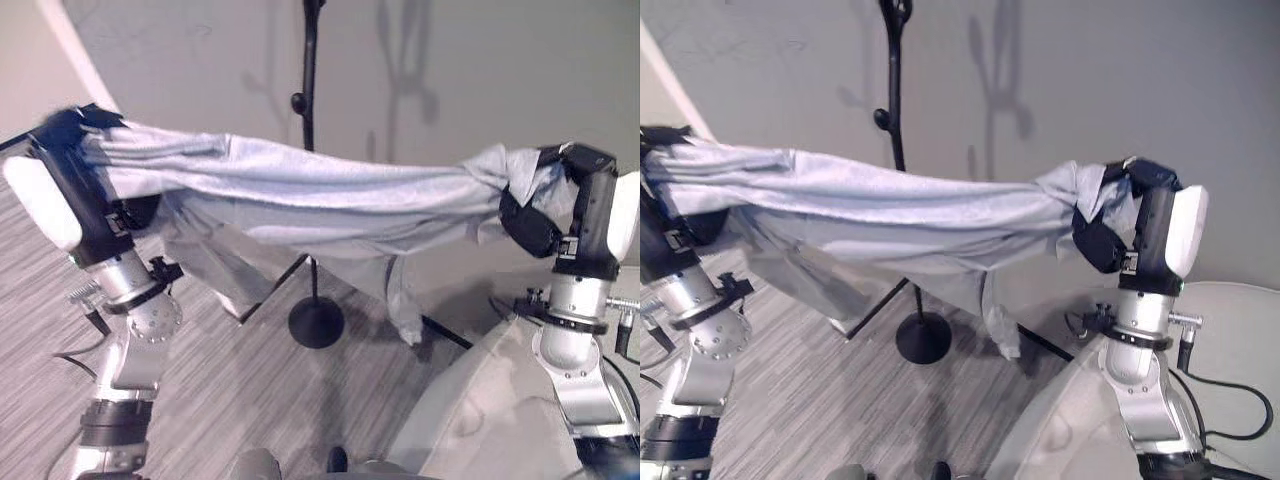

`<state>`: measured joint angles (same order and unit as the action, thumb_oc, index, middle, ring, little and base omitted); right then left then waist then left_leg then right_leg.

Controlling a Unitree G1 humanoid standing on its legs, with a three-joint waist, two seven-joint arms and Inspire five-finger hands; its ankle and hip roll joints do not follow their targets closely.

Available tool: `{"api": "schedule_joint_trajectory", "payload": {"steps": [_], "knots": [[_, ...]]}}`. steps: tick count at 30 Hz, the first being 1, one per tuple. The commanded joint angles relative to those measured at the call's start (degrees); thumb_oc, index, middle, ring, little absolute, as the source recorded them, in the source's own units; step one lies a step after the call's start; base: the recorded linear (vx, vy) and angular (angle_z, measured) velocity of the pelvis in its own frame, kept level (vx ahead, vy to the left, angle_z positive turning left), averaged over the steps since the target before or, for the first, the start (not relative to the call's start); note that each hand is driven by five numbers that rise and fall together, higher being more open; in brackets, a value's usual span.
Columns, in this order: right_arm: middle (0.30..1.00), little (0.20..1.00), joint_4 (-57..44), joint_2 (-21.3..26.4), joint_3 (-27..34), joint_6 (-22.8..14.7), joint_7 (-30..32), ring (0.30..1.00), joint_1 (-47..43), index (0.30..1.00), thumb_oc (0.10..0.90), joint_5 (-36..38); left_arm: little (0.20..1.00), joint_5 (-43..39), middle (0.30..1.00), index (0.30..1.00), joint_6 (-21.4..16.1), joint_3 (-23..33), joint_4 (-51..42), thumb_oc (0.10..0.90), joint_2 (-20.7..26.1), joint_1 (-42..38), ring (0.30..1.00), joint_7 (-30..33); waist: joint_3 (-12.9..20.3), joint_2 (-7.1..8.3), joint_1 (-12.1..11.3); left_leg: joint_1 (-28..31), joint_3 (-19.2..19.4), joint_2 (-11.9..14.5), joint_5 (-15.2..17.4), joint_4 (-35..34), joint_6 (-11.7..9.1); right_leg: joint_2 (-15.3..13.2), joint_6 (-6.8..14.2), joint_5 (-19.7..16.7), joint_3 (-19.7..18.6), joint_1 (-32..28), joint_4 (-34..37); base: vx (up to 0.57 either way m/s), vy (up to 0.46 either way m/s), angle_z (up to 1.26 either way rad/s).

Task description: Hang the clothes on the sofa on the clothes rack.

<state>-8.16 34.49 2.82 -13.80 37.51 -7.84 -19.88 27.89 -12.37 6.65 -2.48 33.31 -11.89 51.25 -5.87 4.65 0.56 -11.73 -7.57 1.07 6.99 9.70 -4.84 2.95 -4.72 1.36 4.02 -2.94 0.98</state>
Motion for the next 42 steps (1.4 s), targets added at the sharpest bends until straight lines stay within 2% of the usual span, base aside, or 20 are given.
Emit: {"api": "schedule_joint_trajectory", "payload": {"steps": [1,2,3,6,9,11,15,17,19,21,22,25,26,30,35,40,42], "knots": [[0.300,0.300,0.0,6.2,2.4,-1.2,3.7,0.300,-8.5,0.300,0.400,-0.8,0.300,1.2,0.300,0.300,0.4,5.0,0.7,0.400,5.1,-7.1,0.300,3.6,2.8,-0.13,-3.0,4.0,-0.4,-2.1,-7.6,-9.3,1.6,-3.7,8.7,-0.8,1.1,-2.6,3.9,0.14,0.110,-1.11],[0.300,0.300,1.1,7.0,3.0,-0.6,3.8,0.300,-8.7,0.300,0.400,-1.4,0.300,1.2,0.300,0.300,1.0,4.9,2.5,0.400,6.1,-8.2,0.300,3.3,3.8,-0.64,-2.6,6.0,-0.2,-1.5,-8.4,-10.4,1.6,-3.6,8.9,-0.3,0.9,-2.8,3.9,0.24,0.188,-0.64],[0.300,0.300,2.0,9.3,2.8,0.2,4.1,0.300,-10.1,0.300,0.400,-2.7,0.300,2.0,0.300,0.300,1.9,4.4,4.9,0.400,9.2,-10.1,0.300,3.8,5.7,-0.75,-2.3,7.9,-0.1,-1.5,-8.9,-11.3,1.6,-4.2,9.1,-0.2,0.5,-3.2,3.8,0.28,0.255,-0.38],[0.300,0.300,6.8,13.5,-0.3,2.7,5.0,0.300,-15.9,0.300,0.400,-4.6,0.300,0.2,0.300,0.300,3.3,1.7,12.3,0.400,14.6,-14.9,0.300,3.1,7.6,-0.52,-2.5,10.5,1.3,-1.9,-9.6,-13.6,2.3,-5.7,10.2,-0.7,-0.3,-3.3,3.6,0.19,0.189,-0.21],[0.300,0.300,10.5,15.5,-3.0,4.7,6.2,0.300,-20.5,0.300,0.400,-5.8,0.300,-0.8,0.300,0.300,3.9,-0.4,15.9,0.400,17.3,-18.7,0.300,2.8,8.1,-0.58,-2.7,11.4,2.1,-2.3,-9.1,-14.0,3.1,-6.5,10.7,-0.6,-1.1,-3.2,3.1,0.12,0.156,-0.09],[0.300,0.300,15.6,17.8,-6.1,8.0,7.1,0.300,-26.3,0.300,0.400,-7.2,0.300,-2.6,0.300,0.300,4.9,-3.2,19.9,0.400,20.1,-23.0,0.300,1.7,8.6,-0.83,-2.6,12.4,2.8,-2.8,-8.4,-14.1,4.1,-7.5,11.3,-0.4,-2.0,-2.9,1.2,0.15,0.202,-0.08],[0.300,0.300,20.0,19.5,-9.3,10.0,8.1,0.300,-31.5,0.300,0.400,-8.2,0.300,-4.0,0.300,0.300,5.0,-5.4,22.6,0.400,22.1,-26.4,0.300,0.8,8.3,-1.17,-2.6,13.3,3.7,-3.3,-7.7,-14.1,5.0,-8.0,11.8,0.0,-2.7,-2.3,-1.2,0.06,0.128,-0.14],[0.300,0.300,23.8,20.0,-12.8,11.8,7.4,0.300,-37.5,0.300,0.400,-8.1,0.300,-6.0,0.300,0.300,5.0,-7.6,25.8,0.400,23.5,-29.9,0.300,-0.5,7.5,-1.97,-2.6,15.1,5.3,-3.7,-6.4,-14.2,6.1,-8.9,12.8,0.8,-2.4,-0.5,-7.5,0.08,0.175,-0.23],[0.300,0.300,26.9,20.7,-15.1,12.1,7.2,0.300,-40.9,0.300,0.400,-7.2,0.300,-7.1,0.300,0.300,4.6,-9.6,28.1,0.400,23.8,-32.0,0.300,-1.1,6.3,-2.55,-2.3,16.1,6.0,-3.8,-6.3,-14.3,6.6,-9.6,13.3,-1.0,-1.8,1.7,-13.8,0.01,0.157,-0.46],[0.300,0.300,30.3,20.7,-17.7,12.2,6.5,0.300,-42.8,0.300,0.400,-6.4,0.300,-8.5,0.300,0.300,4.6,-12.7,32.0,0.400,23.2,-34.3,0.300,-2.8,5.6,-3.04,-2.0,17.4,6.8,-3.5,-5.9,-14.6,6.6,-10.9,13.4,-2.1,0.9,4.0,-16.7,0.04,0.119,-0.25],[0.300,0.300,32.5,20.5,-20.2,12.9,5.1,0.300,-45.0,0.300,0.400,-6.0,0.300,-8.7,0.300,0.300,5.0,-14.9,33.8,0.400,22.5,-35.5,0.300,-4.1,5.4,-2.91,-1.7,18.2,7.3,-3.3,-5.0,-14.7,6.5,-11.9,12.8,-2.6,3.7,5.5,-14.3,0.07,0.048,-0.12],[0.300,0.300,36.6,21.8,-22.7,13.1,5.3,0.300,-46.8,0.300,0.400,-5.2,0.300,-9.3,0.300,0.300,4.3,-17.0,35.3,0.400,21.1,-36.8,0.300,-4.9,4.6,-2.90,-0.9,17.8,6.6,-3.1,-5.5,-14.6,6.2,-11.1,12.9,-3.4,4.0,5.7,-10.5,0.04,-0.026,-0.14],[0.300,0.300,39.0,20.8,-25.0,13.3,3.5,0.300,-48.2,0.300,0.400,-4.4,0.300,-9.9,0.300,0.300,4.3,-18.6,37.1,0.400,20.1,-37.6,0.300,-6.0,4.5,-2.52,-0.8,18.0,6.3,-2.8,-5.4,-14.6,6.2,-10.0,12.7,-3.3,2.5,5.8,-8.8,0.03,-0.035,0.07],[0.300,0.300,43.8,20.4,-29.2,12.5,2.3,0.300,-50.9,0.300,0.400,-2.5,0.300,-10.0,0.300,0.300,4.5,-22.3,40.9,0.400,19.5,-39.8,0.300,-7.4,5.3,-1.80,-1.1,17.9,6.5,-2.7,-4.9,-14.7,6.0,-9.4,12.6,-3.6,1.5,4.2,-4.4,0.06,-0.061,0.09],[0.300,0.300,50.4,20.0,-35.4,11.0,-2.1,0.300,-53.3,0.300,0.400,0.8,0.300,-10.4,0.300,0.300,5.1,-26.2,46.6,0.400,19.6,-40.4,0.300,-9.7,6.8,-0.30,-1.8,17.6,5.9,-2.2,-4.7,-14.7,5.2,-8.4,12.5,-3.7,1.3,1.5,-0.2,0.09,-0.069,0.03],[0.300,0.300,52.5,18.8,-37.1,10.3,-4.3,0.300,-52.8,0.300,0.400,2.5,0.300,-11.5,0.300,0.300,5.3,-28.3,52.1,0.400,18.1,-39.7,0.300,-12.4,6.9,0.19,-1.8,17.3,5.3,-1.8,-4.6,-14.7,4.7,-7.9,12.3,-3.7,1.8,0.7,1.3,0.05,-0.063,0.08],[0.300,0.300,52.0,16.3,-35.2,9.9,-5.2,0.300,-49.0,0.300,0.400,3.7,0.300,-12.8,0.300,0.300,5.1,-27.5,53.4,0.400,15.0,-35.6,0.300,-14.4,6.6,0.38,-2.0,17.1,5.0,-1.5,-4.6,-14.7,4.5,-7.6,12.1,-3.7,2.0,0.2,2.6,0.03,-0.047,0.10]]}}
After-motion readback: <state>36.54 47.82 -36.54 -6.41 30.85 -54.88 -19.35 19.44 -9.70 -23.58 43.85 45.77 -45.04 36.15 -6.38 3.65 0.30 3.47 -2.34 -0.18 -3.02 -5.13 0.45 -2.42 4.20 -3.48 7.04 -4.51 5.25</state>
